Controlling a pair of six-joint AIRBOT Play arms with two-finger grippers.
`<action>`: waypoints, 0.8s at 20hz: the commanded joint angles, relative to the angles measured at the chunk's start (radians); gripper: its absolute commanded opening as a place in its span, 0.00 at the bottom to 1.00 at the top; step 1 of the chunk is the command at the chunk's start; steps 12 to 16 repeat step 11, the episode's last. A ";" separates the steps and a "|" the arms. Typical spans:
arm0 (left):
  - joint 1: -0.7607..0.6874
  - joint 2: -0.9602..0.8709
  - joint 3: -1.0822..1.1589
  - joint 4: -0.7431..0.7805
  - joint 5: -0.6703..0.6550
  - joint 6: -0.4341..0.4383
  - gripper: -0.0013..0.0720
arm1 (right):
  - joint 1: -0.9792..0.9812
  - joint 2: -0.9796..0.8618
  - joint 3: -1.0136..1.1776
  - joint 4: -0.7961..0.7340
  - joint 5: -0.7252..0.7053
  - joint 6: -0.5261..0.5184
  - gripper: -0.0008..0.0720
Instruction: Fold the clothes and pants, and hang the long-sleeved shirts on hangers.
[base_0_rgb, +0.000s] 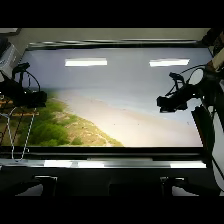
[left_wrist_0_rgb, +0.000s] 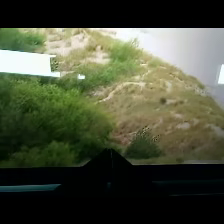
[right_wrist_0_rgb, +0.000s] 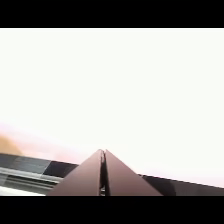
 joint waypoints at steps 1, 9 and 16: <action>-0.004 -0.001 -0.017 0.007 -0.004 -0.004 0.04 | 0.113 0.000 0.001 0.022 0.000 -0.006 0.05; -0.004 -0.001 -0.017 0.006 -0.004 -0.004 0.04 | 0.123 0.000 0.001 0.014 0.013 -0.004 0.05; -0.004 -0.001 -0.017 0.007 -0.004 -0.004 0.04 | 0.123 0.000 0.001 0.014 0.013 -0.004 0.05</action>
